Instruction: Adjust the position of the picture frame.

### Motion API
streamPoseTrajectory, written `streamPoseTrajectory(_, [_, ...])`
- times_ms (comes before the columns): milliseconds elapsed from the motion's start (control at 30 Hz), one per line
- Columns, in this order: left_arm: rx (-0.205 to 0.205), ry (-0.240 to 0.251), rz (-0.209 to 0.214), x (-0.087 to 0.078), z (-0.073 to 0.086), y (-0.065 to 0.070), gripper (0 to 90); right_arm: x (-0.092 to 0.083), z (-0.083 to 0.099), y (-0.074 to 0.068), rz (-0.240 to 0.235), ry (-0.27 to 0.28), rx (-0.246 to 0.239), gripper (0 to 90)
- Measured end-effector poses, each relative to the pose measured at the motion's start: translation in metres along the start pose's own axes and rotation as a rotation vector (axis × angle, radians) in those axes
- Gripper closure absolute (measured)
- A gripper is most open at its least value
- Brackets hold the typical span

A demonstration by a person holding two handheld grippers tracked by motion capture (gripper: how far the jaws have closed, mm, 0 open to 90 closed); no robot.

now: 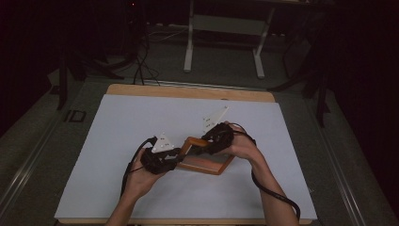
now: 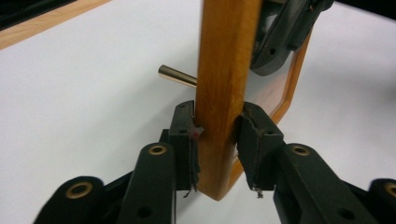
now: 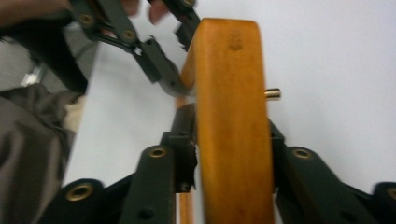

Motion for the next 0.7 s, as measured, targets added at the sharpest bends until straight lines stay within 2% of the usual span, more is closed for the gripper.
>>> streamPoseTrajectory(33, [0.0, 0.0, 0.0, 0.0, 0.0, 0.0, 67.5, 0.0, 0.0, 0.0, 0.0, 0.0, 0.0, 69.1])
streamPoseTrajectory(67, [-0.029, 0.01, 0.015, 0.001, 0.002, -0.002, 66.8, -0.001, 0.002, -0.002, -0.006, 0.017, -0.009, 69.7])
streamPoseTrajectory(100, [-0.029, 0.01, 0.015, 0.001, 0.002, -0.002, 65.9, -0.001, 0.002, -0.002, -0.006, 0.017, -0.009, 69.7])
streamPoseTrajectory(133, [-0.076, 0.016, 0.051, 0.003, 0.005, -0.005, 64.1, -0.001, 0.002, -0.004, 0.011, 0.009, -0.017, 69.9])
streamPoseTrajectory(167, [-0.076, 0.016, 0.051, 0.003, 0.005, -0.005, 61.7, -0.001, 0.002, -0.004, 0.011, 0.009, -0.017, 69.9])
streamPoseTrajectory(200, [-0.125, 0.018, 0.094, 0.006, 0.012, -0.01, 57.9, -0.001, 0.001, -0.004, 0.027, -0.001, -0.021, 70.0])
streamPoseTrajectory(300, [-0.148, 0.006, 0.105, 0.01, 0.02, -0.013, 48.2, -0.003, 0.002, -0.004, 0.038, 0.001, -0.019, 70.1])
streamPoseTrajectory(333, [-0.175, 0.006, 0.117, 0.015, 0.027, -0.016, 45.7, -0.006, 0.003, -0.004, 0.04, 0.022, -0.014, 70.1])
streamPoseTrajectory(367, [-0.175, 0.006, 0.117, 0.015, 0.027, -0.016, 45.0, -0.006, 0.003, -0.004, 0.04, 0.022, -0.014, 70.1])
streamPoseTrajectory(400, [-0.195, 0.008, 0.15, 0.021, 0.032, -0.016, 44.4, -0.009, 0.005, -0.004, 0.041, 0.052, -0.013, 70.1])
streamPoseTrajectory(433, [-0.195, 0.008, 0.15, 0.021, 0.032, -0.016, 43.9, -0.009, 0.005, -0.004, 0.041, 0.052, -0.013, 70.1])
streamPoseTrajectory(467, [-0.202, 0.004, 0.185, 0.028, 0.036, -0.013, 43.7, -0.013, 0.007, -0.004, 0.041, 0.083, -0.014, 70.1])
streamPoseTrajectory(500, [-0.202, 0.004, 0.185, 0.028, 0.036, -0.013, 43.1, -0.013, 0.007, -0.004, 0.041, 0.083, -0.014, 70.1])
streamPoseTrajectory(533, [-0.207, 0.015, 0.212, 0.034, 0.037, -0.009, 43.0, -0.015, 0.007, -0.004, 0.041, 0.113, -0.013, 70.1])
streamPoseTrajectory(567, [-0.207, 0.015, 0.212, 0.034, 0.037, -0.009, 43.4, -0.015, 0.007, -0.004, 0.041, 0.113, -0.013, 70.1])
streamPoseTrajectory(600, [-0.233, 0.054, 0.252, 0.037, 0.034, -0.008, 44.8, -0.017, 0.007, -0.005, 0.038, 0.133, -0.015, 70.1])
streamPoseTrajectory(633, [-0.233, 0.054, 0.252, 0.037, 0.034, -0.008, 45.7, -0.017, 0.007, -0.005, 0.038, 0.133, -0.015, 70.1])
streamPoseTrajectory(667, [-0.245, 0.087, 0.261, 0.037, 0.032, -0.009, 45.7, -0.017, 0.006, -0.006, 0.034, 0.142, -0.016, 70.1])
streamPoseTrajectory(700, [-0.252, 0.107, 0.259, 0.035, 0.031, -0.01, 50.4, -0.017, 0.006, -0.006, 0.029, 0.151, -0.02, 70.1])
Point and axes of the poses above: each handheld gripper's, and its own axes: x roughly forward along the jaws, z roughly out of its underside, y roughly to its right, the point moved 4 cm from there along x, roughly forward along the jaws, and after that the axes turned 14 degrees about -z, right-handed, at the moved point
